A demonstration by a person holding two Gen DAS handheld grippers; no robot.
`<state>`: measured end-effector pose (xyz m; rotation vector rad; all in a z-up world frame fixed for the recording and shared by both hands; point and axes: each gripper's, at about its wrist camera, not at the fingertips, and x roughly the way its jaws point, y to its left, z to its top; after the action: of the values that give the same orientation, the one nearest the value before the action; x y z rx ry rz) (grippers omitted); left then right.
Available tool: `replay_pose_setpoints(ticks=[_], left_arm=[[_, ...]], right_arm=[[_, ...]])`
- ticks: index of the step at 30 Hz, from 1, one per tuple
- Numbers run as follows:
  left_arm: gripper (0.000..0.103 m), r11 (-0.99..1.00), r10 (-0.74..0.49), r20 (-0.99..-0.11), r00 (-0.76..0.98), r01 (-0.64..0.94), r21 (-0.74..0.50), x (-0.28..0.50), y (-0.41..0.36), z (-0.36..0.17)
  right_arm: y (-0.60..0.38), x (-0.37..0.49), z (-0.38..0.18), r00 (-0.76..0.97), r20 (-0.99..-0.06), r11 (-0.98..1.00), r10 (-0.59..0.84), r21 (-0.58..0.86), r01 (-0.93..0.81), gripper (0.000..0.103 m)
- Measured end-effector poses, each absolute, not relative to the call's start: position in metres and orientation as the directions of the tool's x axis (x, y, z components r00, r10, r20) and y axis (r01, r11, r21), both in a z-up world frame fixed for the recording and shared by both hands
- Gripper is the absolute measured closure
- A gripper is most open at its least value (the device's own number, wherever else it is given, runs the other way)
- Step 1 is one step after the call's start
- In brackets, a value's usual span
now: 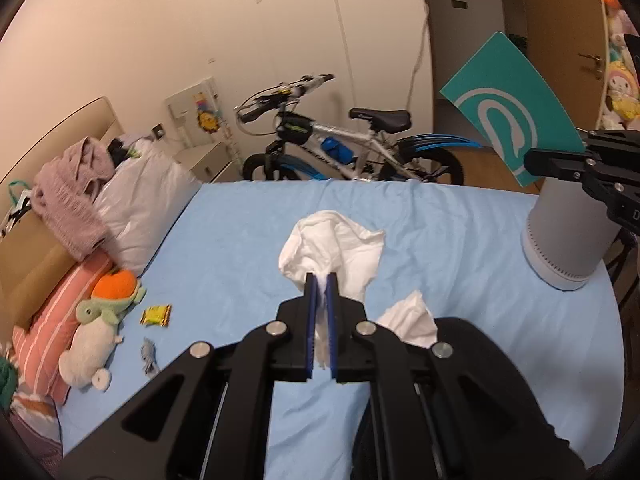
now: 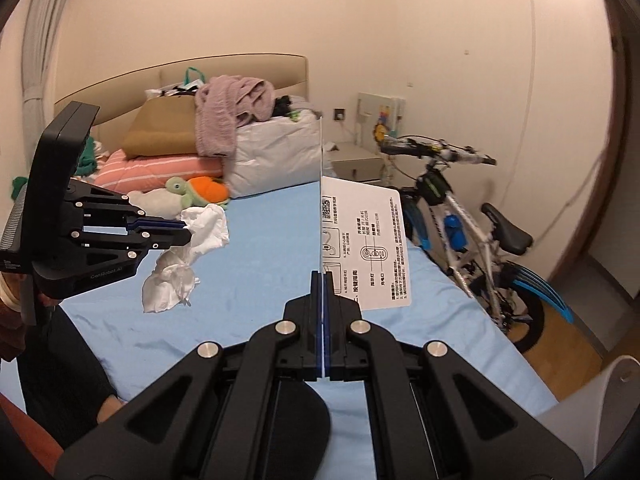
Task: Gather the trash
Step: 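Carry the white tissue and card with both grippers to the grey bin, then open both grippers over the grey bin to drop tissue and card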
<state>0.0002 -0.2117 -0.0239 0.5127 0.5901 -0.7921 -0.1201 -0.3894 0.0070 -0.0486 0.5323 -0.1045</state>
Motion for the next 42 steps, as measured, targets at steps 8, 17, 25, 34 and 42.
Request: replay_pose_setpoints(ticks=[8,17,25,34,42], left_arm=[[0.097,0.389,-0.652,-0.625,0.429,0.897,0.21,-0.059,-0.343,0.014],[0.097,0.143,-0.757,-0.611,0.232,0.971,0.191,-0.136,-0.471,0.042],[0.097,0.016,-0.758,-0.643,0.108,0.989,0.147,-0.163,-0.536,0.03],[0.073,-0.046,-0.74,-0.672,0.019,0.996,0.078,-0.155,-0.56,0.013],[0.028,-0.028,-0.766,-0.641,0.056,0.992,0.12,-0.158,-0.565,0.007]], right_arm=[[-0.484,-0.242,0.044,0.815,-0.441,0.917,-0.375,-0.049,0.395,0.103],[-0.552,-0.323,0.058,0.745,-0.414,0.816,-0.522,0.01,0.578,0.103],[-0.587,-0.341,0.041,0.704,-0.448,0.776,-0.551,0.034,0.63,0.103],[-0.625,-0.356,0.02,0.666,-0.489,0.73,-0.563,0.083,0.678,0.1],[-0.632,-0.364,0.02,0.632,-0.478,0.684,-0.61,0.086,0.725,0.064]])
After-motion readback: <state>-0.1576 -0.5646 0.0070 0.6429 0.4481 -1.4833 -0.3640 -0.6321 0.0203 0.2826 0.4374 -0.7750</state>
